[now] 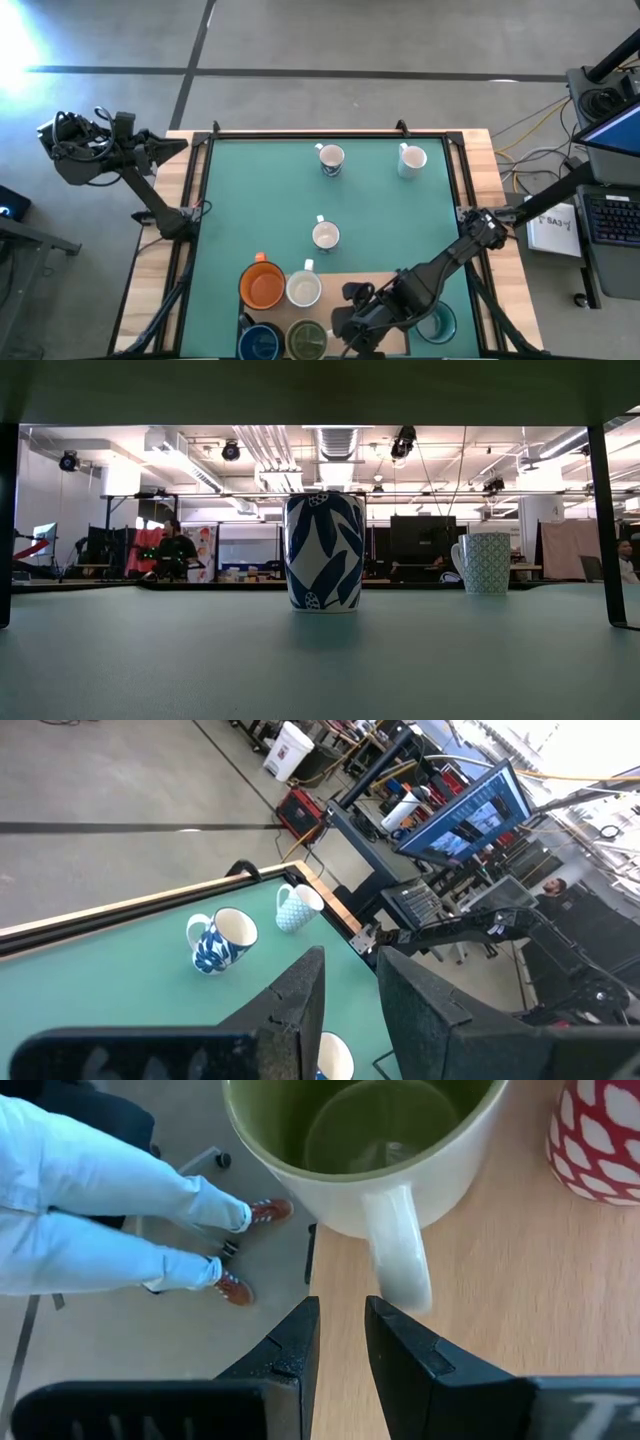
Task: Place coffee mugs
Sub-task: Put the white green mug on the shelf
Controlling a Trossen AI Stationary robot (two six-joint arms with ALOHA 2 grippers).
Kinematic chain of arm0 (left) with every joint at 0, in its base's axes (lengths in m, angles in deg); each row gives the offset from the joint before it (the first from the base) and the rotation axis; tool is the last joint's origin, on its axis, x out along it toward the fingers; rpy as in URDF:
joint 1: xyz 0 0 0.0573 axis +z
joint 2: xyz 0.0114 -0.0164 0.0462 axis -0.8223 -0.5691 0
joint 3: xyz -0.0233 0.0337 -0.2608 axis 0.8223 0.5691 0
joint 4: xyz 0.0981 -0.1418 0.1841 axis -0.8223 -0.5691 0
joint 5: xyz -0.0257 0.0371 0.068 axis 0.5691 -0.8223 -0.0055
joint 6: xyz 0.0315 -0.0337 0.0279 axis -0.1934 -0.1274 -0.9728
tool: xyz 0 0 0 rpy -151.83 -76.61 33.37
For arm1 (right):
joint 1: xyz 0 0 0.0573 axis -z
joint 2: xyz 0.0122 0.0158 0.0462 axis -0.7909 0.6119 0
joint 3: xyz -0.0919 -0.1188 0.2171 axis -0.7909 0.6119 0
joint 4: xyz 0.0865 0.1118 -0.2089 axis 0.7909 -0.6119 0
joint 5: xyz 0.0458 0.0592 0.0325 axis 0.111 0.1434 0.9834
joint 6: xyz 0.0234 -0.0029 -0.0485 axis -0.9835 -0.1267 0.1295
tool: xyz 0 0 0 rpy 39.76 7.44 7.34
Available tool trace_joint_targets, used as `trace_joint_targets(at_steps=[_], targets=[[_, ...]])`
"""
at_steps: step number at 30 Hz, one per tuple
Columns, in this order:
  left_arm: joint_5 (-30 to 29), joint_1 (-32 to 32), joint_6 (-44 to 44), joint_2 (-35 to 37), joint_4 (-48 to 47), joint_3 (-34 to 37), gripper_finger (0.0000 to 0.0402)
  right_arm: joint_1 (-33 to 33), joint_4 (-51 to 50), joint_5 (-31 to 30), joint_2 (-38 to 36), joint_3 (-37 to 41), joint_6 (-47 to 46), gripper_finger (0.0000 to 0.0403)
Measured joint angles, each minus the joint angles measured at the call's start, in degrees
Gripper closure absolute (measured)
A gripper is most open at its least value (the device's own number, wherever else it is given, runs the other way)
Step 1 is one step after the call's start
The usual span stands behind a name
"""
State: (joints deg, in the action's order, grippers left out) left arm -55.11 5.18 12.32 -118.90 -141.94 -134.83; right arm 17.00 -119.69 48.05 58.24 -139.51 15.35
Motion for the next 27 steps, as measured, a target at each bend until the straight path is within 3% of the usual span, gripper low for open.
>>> trace_joint_targets(at_steps=[27], targets=[[0.3, 0.0, 0.0, 0.0, 0.0, 0.0, 0.0322, 2.4, 4.2, -0.7, 0.0, 2.9, 7.5, 0.033]])
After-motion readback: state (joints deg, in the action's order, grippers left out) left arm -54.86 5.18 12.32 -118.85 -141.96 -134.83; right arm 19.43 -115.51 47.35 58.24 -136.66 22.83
